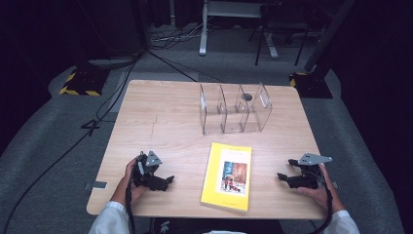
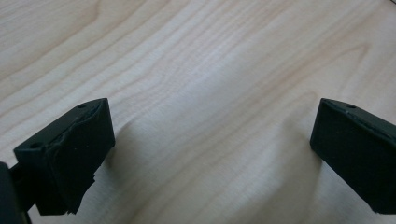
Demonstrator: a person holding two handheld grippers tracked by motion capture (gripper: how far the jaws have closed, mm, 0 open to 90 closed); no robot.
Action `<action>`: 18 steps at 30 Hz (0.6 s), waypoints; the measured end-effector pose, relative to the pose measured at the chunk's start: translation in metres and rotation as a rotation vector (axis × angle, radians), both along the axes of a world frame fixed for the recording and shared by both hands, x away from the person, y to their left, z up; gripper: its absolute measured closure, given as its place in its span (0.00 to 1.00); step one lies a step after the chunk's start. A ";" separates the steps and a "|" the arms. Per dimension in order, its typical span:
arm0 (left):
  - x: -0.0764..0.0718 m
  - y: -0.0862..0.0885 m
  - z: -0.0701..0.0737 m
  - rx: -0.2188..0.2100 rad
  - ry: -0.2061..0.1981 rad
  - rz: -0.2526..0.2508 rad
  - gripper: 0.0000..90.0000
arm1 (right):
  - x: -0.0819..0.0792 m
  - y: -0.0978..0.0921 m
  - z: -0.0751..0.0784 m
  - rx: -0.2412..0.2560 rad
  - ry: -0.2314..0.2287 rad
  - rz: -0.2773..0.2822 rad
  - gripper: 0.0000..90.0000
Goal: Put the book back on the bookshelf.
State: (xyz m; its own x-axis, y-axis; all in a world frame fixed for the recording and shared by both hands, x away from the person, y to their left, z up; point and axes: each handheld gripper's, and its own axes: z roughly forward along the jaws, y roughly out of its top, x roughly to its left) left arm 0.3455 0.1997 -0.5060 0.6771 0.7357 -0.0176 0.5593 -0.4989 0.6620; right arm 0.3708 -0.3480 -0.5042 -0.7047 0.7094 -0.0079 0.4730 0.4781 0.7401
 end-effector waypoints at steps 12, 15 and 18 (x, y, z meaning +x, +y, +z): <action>-0.023 -0.017 0.000 -0.002 0.006 -0.128 0.00 | -0.004 0.011 0.005 -0.039 0.035 0.077 0.24; -0.024 -0.023 0.000 0.001 0.001 -0.152 0.00 | -0.007 0.020 0.007 -0.055 0.046 0.116 0.25; -0.026 -0.036 0.000 0.000 0.001 -0.187 0.00 | -0.009 0.038 0.010 -0.095 0.061 0.173 0.26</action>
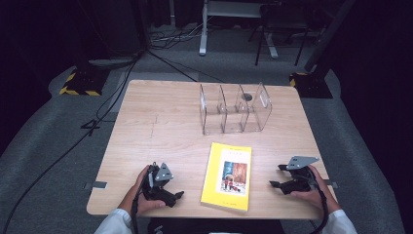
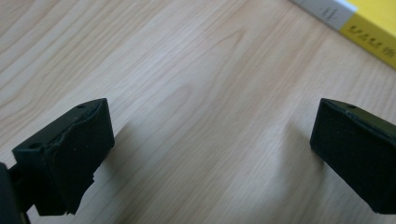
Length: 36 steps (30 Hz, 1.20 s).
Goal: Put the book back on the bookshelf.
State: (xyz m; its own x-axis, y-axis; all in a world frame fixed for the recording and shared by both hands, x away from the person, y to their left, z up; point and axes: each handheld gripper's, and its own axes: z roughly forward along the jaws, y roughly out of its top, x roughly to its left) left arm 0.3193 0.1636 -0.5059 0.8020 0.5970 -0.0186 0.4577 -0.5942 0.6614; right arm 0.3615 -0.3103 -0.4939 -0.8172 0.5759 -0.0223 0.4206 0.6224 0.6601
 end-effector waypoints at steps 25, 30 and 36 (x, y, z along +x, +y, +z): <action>-0.007 -0.051 0.000 0.000 -0.001 -0.059 0.00 | 0.001 0.105 0.019 -0.326 0.179 0.304 0.18; -0.005 -0.052 0.000 0.000 0.000 -0.042 0.00 | -0.006 0.109 0.017 -0.331 0.169 0.358 0.14; -0.004 -0.051 0.000 0.001 0.000 -0.053 0.00 | -0.009 0.101 0.014 -0.253 0.128 0.365 0.15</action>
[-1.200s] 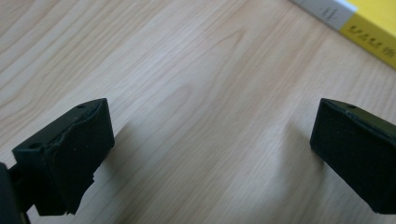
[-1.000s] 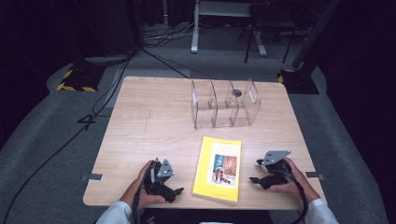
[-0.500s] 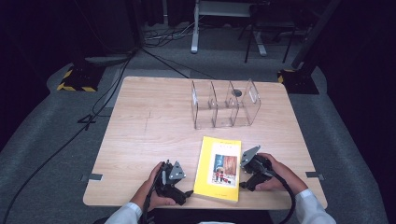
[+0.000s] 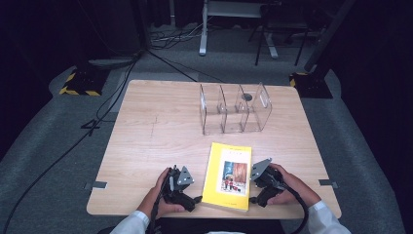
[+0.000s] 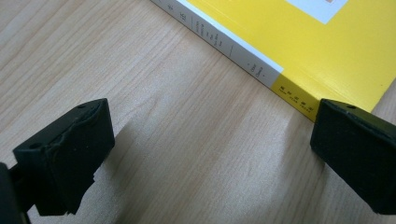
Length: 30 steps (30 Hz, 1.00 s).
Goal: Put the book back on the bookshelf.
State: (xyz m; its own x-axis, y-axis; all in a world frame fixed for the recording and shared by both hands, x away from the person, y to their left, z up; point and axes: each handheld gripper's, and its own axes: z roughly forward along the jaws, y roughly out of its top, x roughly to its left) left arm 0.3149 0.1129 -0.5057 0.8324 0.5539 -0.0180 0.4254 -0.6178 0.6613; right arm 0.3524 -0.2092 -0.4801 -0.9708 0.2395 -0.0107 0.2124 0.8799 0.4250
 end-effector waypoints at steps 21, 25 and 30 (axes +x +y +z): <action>-0.003 0.004 0.000 -0.003 -0.004 -0.025 0.01 | -0.004 -0.020 0.006 0.285 0.030 -0.008 0.30; -0.006 0.005 0.000 0.003 -0.002 -0.025 0.01 | -0.005 -0.020 0.008 0.325 0.026 -0.007 0.33; -0.012 0.005 0.006 -0.013 0.009 -0.058 0.18 | -0.007 -0.018 0.010 0.335 0.021 0.004 0.34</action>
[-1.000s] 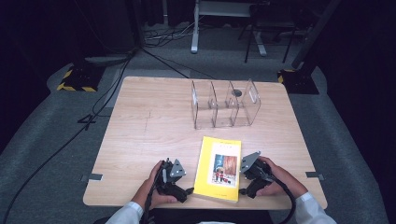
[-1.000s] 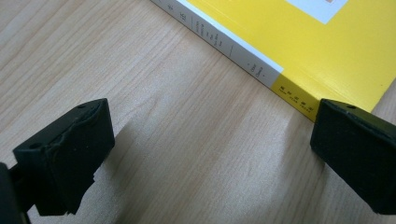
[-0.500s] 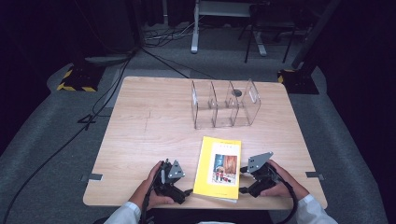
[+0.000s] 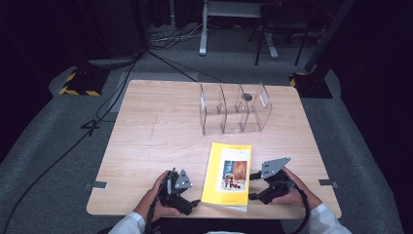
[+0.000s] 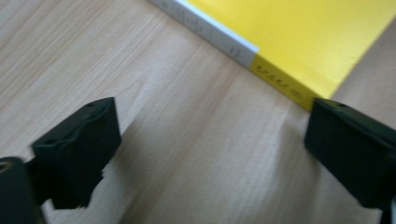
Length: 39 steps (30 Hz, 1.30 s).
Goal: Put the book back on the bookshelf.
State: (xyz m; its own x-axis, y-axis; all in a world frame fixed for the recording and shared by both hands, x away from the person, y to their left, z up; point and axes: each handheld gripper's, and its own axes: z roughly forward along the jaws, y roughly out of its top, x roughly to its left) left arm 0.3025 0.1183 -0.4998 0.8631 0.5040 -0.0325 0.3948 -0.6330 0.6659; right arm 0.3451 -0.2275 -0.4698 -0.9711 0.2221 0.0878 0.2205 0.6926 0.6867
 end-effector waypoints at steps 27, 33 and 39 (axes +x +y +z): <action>-0.029 -0.091 0.016 -0.015 -0.130 -0.106 0.20 | -0.019 0.014 0.027 0.159 -0.028 -0.023 0.34; -0.029 -0.091 0.015 0.009 -0.176 -0.055 0.31 | -0.020 0.016 0.029 0.171 -0.033 -0.035 0.34; -0.028 -0.087 0.018 0.010 -0.203 -0.060 0.44 | -0.019 0.017 0.028 0.190 -0.024 -0.051 0.34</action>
